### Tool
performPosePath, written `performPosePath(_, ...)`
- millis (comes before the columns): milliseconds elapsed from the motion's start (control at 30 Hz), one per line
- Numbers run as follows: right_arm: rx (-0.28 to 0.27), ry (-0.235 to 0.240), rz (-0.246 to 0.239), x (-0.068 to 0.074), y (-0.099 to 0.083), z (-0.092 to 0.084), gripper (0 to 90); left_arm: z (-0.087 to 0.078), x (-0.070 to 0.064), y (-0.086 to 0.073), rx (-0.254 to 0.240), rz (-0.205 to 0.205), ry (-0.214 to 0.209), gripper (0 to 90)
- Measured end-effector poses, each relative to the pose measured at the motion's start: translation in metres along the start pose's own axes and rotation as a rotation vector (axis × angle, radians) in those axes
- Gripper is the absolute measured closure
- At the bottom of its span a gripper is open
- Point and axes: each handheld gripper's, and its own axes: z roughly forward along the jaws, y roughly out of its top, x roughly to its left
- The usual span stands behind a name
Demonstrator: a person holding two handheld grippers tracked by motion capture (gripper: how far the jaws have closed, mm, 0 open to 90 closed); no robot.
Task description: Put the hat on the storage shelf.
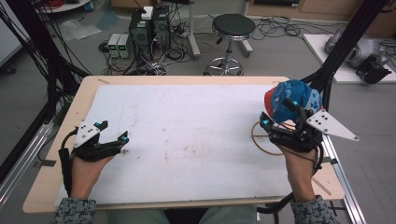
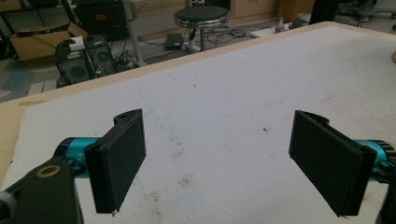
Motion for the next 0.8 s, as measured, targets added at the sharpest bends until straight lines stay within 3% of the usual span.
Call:
performPosePath(600,0.114,0.037,-0.035,0.021,-0.053,0.007,12.8,0.001,0.0,-0.002,0.004,0.001,0.001,18.9)
performPosePath(800,0.131,0.043,-0.015,0.023,-0.067,0.006,12.7,-0.001,0.001,-0.001,-0.001,0.001,0.003,18.9)
